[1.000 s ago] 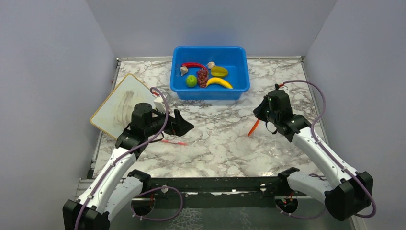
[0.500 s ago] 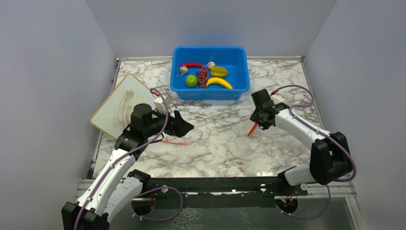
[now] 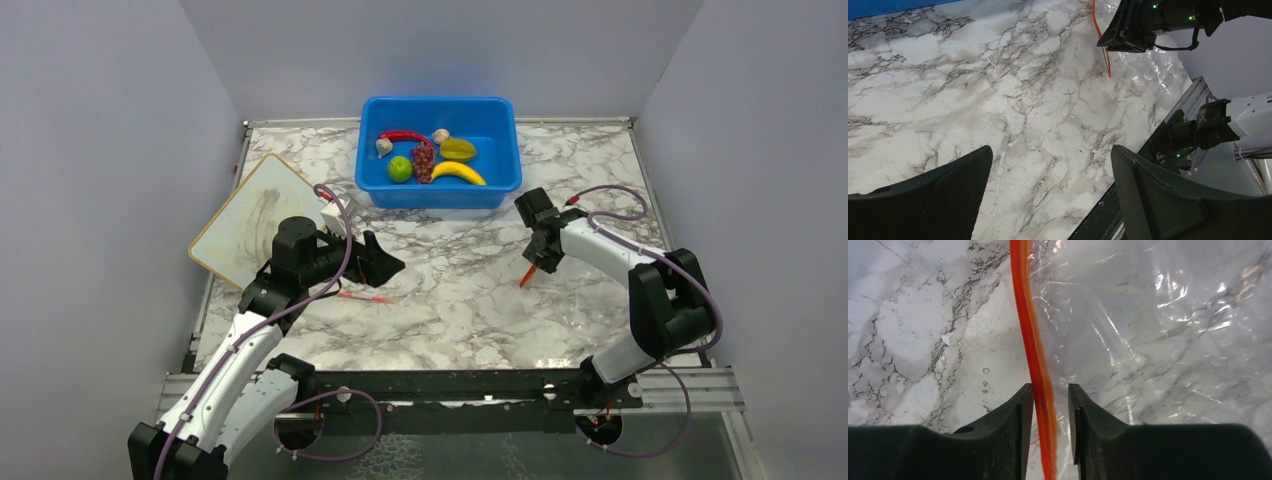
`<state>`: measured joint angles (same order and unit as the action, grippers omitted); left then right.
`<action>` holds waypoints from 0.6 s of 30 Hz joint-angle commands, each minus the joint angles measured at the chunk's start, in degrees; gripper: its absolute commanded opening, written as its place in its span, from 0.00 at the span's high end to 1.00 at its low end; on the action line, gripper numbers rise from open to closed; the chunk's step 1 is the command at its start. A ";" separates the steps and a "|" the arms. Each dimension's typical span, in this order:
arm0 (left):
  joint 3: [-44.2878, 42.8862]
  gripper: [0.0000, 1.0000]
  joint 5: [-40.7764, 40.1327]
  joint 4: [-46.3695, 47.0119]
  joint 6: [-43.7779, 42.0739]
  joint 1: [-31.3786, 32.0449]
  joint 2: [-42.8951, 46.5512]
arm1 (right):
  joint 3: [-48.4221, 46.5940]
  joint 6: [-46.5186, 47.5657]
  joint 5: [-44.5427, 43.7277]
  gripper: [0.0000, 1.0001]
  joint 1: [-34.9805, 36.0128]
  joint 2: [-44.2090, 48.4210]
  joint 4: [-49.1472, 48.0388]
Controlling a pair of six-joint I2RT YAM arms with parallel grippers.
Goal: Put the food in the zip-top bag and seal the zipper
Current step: Pick up the zipper food storage bag at the center of the board.
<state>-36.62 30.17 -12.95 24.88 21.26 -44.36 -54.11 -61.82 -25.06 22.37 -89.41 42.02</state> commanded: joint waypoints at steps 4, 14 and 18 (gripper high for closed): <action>-0.02 0.09 -1.13 0.29 -1.13 0.33 0.38 | -1.00 0.70 -2.07 0.94 -0.23 -0.55 -2.22; -0.10 0.12 -1.91 0.01 0.25 0.50 -0.34 | 6.31 20.17 9.28 0.99 -0.22 13.77 -16.38; -0.69 0.14 -1.70 -0.06 1.30 1.41 -1.80 | 9.59 29.32 22.40 0.99 -0.15 22.44 -22.58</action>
<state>-36.62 29.32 -12.95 25.10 21.69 -44.97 -46.83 -44.42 -16.34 22.37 -73.97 29.34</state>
